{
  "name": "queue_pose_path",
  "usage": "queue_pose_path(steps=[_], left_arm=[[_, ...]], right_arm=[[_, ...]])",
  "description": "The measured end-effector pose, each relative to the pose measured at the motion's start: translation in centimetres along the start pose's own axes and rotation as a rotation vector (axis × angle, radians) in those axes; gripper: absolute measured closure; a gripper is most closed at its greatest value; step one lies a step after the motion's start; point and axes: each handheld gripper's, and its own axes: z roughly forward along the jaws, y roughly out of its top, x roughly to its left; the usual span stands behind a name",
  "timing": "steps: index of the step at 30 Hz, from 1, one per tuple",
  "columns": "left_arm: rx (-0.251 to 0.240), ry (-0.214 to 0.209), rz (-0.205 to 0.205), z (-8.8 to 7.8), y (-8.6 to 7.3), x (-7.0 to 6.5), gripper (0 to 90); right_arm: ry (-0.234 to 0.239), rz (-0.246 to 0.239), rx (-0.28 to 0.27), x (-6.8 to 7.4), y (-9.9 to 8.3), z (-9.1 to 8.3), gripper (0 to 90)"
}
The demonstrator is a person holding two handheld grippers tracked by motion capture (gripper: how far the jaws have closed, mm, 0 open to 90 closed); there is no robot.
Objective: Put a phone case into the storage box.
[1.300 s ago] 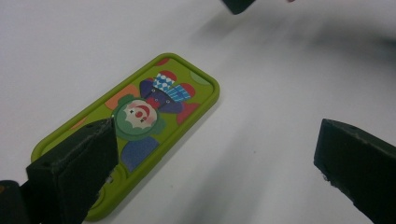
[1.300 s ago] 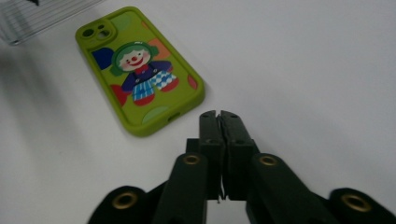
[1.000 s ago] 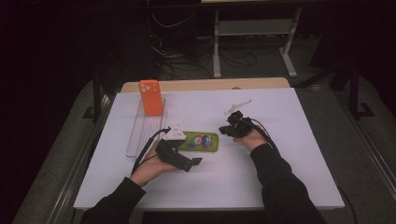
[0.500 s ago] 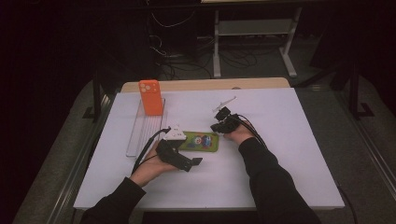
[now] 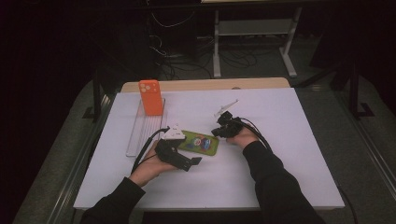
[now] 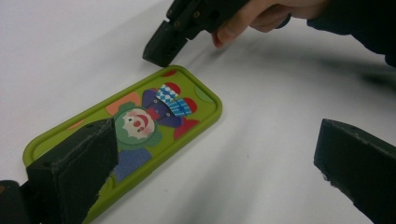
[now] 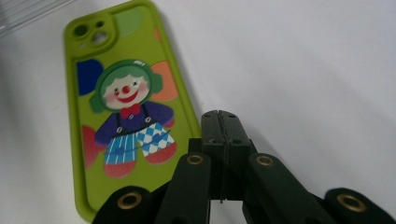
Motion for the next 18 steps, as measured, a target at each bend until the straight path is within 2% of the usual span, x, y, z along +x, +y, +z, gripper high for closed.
queue_pose_path(steps=[6,11,16,18], left_arm=[[-0.002,-0.001,-0.001,-0.1,0.0,0.1,0.0],[-0.002,-0.003,-0.001,-0.1,0.0,0.1,0.0],[0.002,-0.006,0.004,-0.1,0.0,0.1,0.0],[0.005,-0.006,0.005,-0.1,-0.1,0.2,0.0]], right_arm=[[0.035,-0.042,0.013,1.2,-0.9,-0.6,88.2],[0.026,-0.031,-0.005,1.5,-1.1,-1.0,88.0],[0.02,0.001,-0.061,1.6,-1.4,-2.6,77.0],[0.017,0.007,-0.072,1.8,-2.0,-3.5,68.0]])
